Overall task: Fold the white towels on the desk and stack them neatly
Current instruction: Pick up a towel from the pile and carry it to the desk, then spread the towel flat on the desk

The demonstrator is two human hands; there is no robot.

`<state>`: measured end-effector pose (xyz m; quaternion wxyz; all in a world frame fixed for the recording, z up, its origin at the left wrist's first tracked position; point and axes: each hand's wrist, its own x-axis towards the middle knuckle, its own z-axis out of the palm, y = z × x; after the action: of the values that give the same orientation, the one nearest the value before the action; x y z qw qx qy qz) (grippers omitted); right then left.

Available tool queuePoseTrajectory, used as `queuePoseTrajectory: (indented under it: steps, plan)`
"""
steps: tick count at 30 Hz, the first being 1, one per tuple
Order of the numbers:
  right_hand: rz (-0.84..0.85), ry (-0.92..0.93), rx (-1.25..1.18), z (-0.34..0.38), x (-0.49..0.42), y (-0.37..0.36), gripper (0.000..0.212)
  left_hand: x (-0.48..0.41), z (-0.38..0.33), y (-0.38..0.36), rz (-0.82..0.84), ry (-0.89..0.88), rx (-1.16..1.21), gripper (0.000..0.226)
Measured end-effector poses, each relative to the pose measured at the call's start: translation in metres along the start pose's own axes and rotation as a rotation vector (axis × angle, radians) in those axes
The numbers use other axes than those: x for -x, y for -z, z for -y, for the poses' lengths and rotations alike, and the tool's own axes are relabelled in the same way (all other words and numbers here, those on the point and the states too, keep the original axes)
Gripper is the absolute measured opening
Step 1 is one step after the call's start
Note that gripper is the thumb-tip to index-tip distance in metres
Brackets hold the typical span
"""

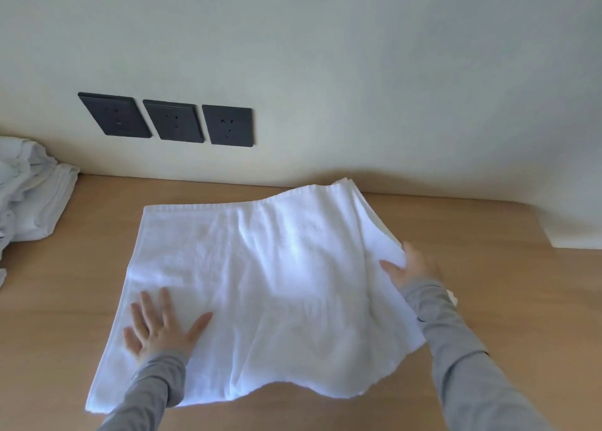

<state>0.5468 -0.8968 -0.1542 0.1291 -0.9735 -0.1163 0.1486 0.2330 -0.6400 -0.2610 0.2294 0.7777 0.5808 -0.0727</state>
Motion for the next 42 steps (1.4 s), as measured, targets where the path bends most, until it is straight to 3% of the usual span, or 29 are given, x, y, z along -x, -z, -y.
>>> queuePoseTrajectory:
  steps: [3,5,8,10,13,15,17,25,27,31,34,39,42]
  plan:
    - [-0.277,-0.132,-0.049,-0.058,0.020,0.030,0.038,0.001,0.002,0.002,0.009,-0.033,-0.014,0.107]
    - [-0.338,-0.275,-0.075,-0.099,0.030,0.039,0.037,0.004,0.000,0.001,0.017,-0.056,-0.002,0.108]
    - [-0.196,-0.480,-0.126,-0.143,0.036,0.031,0.058,0.008,-0.005,0.000,0.021,-0.086,-0.004,0.107]
    - [-0.061,-0.497,-0.101,-0.148,0.041,0.016,0.072,0.010,-0.005,0.001,0.024,-0.101,-0.022,0.106]
    - [0.068,-0.192,0.180,-0.122,0.055,-0.022,0.069,0.012,-0.004,0.002,0.019,-0.112,-0.030,0.106]
    - [0.108,0.113,0.251,-0.094,0.072,-0.053,0.063,0.013,-0.003,0.001,0.020,-0.124,-0.036,0.105]
    - [0.161,0.298,0.326,-0.079,0.091,-0.081,0.061,0.014,-0.003,0.000,0.016,-0.132,-0.043,0.104]
    - [0.088,0.265,0.372,-0.102,0.103,-0.105,0.074,0.014,0.017,0.001,-0.033,-0.194,-0.080,0.100]
    - [0.096,0.235,0.376,-0.088,0.107,-0.104,0.077,0.015,0.020,0.002,-0.028,-0.198,-0.078,0.098]
    - [-0.103,0.225,0.179,-0.051,0.113,-0.095,0.079,0.016,0.021,0.007,-0.024,-0.223,-0.095,0.096]
    - [-0.170,0.233,0.076,-0.001,0.104,-0.097,0.064,0.014,0.024,0.016,-0.035,-0.241,-0.137,0.105]
    - [-0.136,0.478,-0.030,0.113,0.083,-0.117,0.040,-0.011,0.027,0.044,-0.141,-0.291,0.031,0.043]
    - [-0.077,0.625,-0.095,0.186,0.068,-0.135,0.029,-0.038,0.028,0.055,-0.138,-0.299,0.081,0.037]
